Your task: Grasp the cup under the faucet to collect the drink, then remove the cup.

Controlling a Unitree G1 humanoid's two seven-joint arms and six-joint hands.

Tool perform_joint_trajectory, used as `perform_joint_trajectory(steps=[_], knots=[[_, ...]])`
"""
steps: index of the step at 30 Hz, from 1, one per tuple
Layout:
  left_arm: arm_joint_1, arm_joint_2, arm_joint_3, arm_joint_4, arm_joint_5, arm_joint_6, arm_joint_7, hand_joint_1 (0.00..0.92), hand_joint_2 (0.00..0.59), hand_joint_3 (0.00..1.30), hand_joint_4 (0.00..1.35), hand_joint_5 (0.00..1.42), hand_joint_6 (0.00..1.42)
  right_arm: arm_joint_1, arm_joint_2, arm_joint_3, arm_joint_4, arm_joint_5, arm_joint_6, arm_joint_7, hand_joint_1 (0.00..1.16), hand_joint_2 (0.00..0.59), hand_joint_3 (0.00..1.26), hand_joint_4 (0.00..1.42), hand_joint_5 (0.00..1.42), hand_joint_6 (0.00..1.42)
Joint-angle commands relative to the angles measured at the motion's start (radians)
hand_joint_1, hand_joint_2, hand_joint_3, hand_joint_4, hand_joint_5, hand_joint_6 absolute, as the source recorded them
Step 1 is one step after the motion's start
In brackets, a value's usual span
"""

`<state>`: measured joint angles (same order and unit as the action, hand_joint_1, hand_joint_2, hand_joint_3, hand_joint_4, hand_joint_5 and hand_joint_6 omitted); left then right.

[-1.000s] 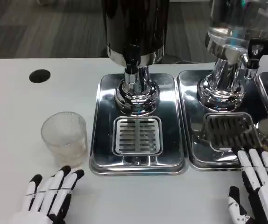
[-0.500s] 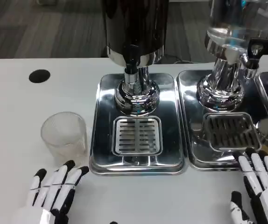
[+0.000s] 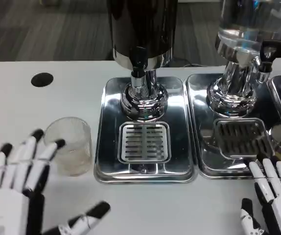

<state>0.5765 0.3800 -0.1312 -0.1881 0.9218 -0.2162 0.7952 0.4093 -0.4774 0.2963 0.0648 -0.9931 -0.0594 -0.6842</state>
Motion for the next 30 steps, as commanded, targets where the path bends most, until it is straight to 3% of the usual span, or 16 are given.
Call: perform_joint_trajectory(steps=[1,8,18,21,30], knots=[[-0.091,0.016,0.08,-0.035,-0.044,0.083,-0.152,0.0,0.042,0.24,0.0,0.13,0.05,-0.001,0.001,0.005,-0.009,0.002,-0.005,0.012,0.05,0.527,0.07,0.0,0.0,0.0],[-0.199,0.014,0.136,-0.008,-0.061,0.166,-0.274,0.0,0.025,0.23,0.0,0.13,0.04,0.019,0.001,-0.003,-0.017,0.012,-0.011,0.003,0.04,0.527,0.08,0.0,0.0,0.0],[-0.376,-0.014,0.097,0.152,-0.107,0.278,-0.414,0.0,0.015,0.08,0.0,0.12,0.06,0.041,0.009,-0.002,-0.025,0.02,-0.015,0.004,0.04,0.527,0.09,0.0,0.0,0.0],[-0.406,-0.015,0.094,0.198,-0.132,0.275,-0.42,0.0,0.011,0.0,0.0,0.11,0.06,0.043,0.012,-0.002,-0.024,0.022,-0.015,0.007,0.04,0.527,0.09,0.0,0.0,0.0],[-0.435,-0.056,0.057,0.356,-0.188,0.166,-0.293,0.0,0.014,0.0,0.0,0.11,0.07,0.037,0.016,0.001,-0.01,0.034,-0.017,0.016,0.05,0.524,0.1,0.0,0.0,0.0]])
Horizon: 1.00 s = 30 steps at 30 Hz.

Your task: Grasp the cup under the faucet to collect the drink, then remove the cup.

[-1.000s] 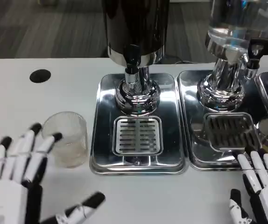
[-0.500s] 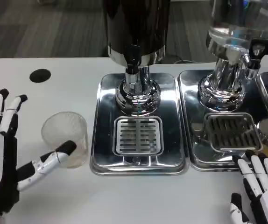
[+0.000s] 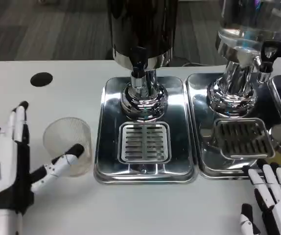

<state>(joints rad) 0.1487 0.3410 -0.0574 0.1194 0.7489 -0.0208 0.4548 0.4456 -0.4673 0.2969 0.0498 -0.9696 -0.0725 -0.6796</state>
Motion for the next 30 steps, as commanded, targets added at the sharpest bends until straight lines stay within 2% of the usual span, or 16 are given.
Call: perform_joint_trajectory(steps=[1,10,21,30], knots=[[-0.01,-0.021,-0.019,0.061,-0.019,-0.034,0.049,0.0,0.014,0.0,0.0,0.11,0.07,0.0,0.006,0.001,0.006,0.012,-0.004,0.013,0.05,0.523,0.1,0.0,0.0,0.0],[-0.059,-0.037,-0.011,0.178,-0.102,-0.067,0.061,0.021,0.021,0.0,0.0,0.11,0.09,-0.006,0.009,0.002,0.014,0.025,-0.004,0.025,0.06,0.523,0.11,0.0,0.0,0.0],[-0.14,-0.028,-0.058,0.212,-0.102,-0.011,0.015,0.047,0.022,0.0,0.0,0.19,0.17,-0.021,0.017,0.002,0.027,0.037,-0.014,0.036,0.06,0.522,0.12,0.0,0.0,0.01],[-0.165,-0.018,-0.093,0.239,-0.1,0.028,-0.018,0.081,0.038,0.11,0.02,0.29,0.29,-0.027,0.013,-0.004,0.043,0.057,-0.027,0.033,0.07,0.522,0.13,0.0,0.0,0.02]])
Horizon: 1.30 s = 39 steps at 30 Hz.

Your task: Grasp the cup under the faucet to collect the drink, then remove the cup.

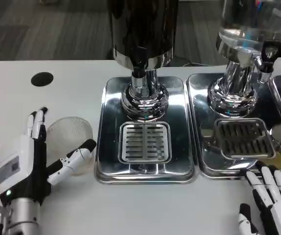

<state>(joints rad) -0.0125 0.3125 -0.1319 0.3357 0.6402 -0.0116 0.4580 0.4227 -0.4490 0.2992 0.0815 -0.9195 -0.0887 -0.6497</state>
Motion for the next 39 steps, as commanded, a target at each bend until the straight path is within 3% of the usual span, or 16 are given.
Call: perform_joint_trajectory(steps=[1,9,18,27,39], knots=[[-0.004,0.011,-0.02,0.023,0.009,0.02,-0.02,0.091,0.037,0.12,0.03,0.29,0.3,-0.004,-0.006,-0.007,0.013,0.009,-0.012,0.003,0.07,0.522,0.13,0.0,0.0,0.02],[0.001,0.013,-0.024,0.023,0.016,0.025,0.001,0.166,0.062,0.22,0.16,0.41,0.44,-0.011,-0.004,-0.006,0.029,0.016,-0.022,0.003,0.07,0.522,0.14,0.0,0.0,0.03],[-0.005,0.01,-0.031,0.027,0.021,0.027,0.021,0.275,0.09,0.41,0.36,0.67,0.82,-0.015,-0.004,-0.008,0.032,0.025,-0.03,0.011,0.07,0.522,0.15,0.0,0.0,0.04],[-0.017,0.0,-0.047,0.053,0.015,0.022,0.058,0.327,0.114,0.59,0.55,0.92,1.18,-0.011,-0.007,-0.011,0.038,0.041,-0.035,0.016,0.07,0.522,0.16,0.0,0.0,0.05],[0.014,-0.001,-0.039,0.03,-0.001,-0.019,0.124,0.321,0.125,0.6,0.57,0.92,1.21,-0.022,-0.006,-0.006,0.052,0.046,-0.038,0.025,0.07,0.522,0.16,0.0,0.0,0.07]])
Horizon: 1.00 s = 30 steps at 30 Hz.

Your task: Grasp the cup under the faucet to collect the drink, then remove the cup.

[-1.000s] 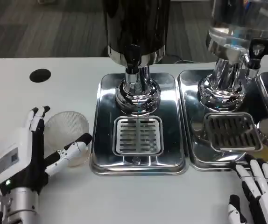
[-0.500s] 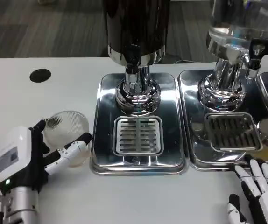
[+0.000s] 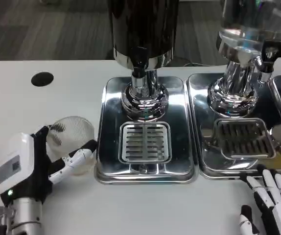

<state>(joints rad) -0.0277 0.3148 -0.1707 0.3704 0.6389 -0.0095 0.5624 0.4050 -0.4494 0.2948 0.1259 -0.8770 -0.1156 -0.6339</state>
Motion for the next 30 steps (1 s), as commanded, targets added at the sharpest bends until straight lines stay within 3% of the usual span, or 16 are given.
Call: perform_joint_trajectory(steps=[1,30], knots=[[0.031,-0.003,0.001,-0.007,0.0,-0.025,0.024,0.318,0.126,0.6,0.57,0.92,1.21,-0.005,-0.006,-0.002,0.008,0.003,-0.012,0.01,0.07,0.522,0.16,0.0,0.0,0.08],[0.05,0.0,0.031,-0.172,-0.004,-0.045,-0.01,0.281,0.15,0.56,0.53,0.89,1.15,-0.006,0.0,-0.001,0.011,0.001,-0.017,0.006,0.07,0.522,0.16,0.0,0.0,0.1]])
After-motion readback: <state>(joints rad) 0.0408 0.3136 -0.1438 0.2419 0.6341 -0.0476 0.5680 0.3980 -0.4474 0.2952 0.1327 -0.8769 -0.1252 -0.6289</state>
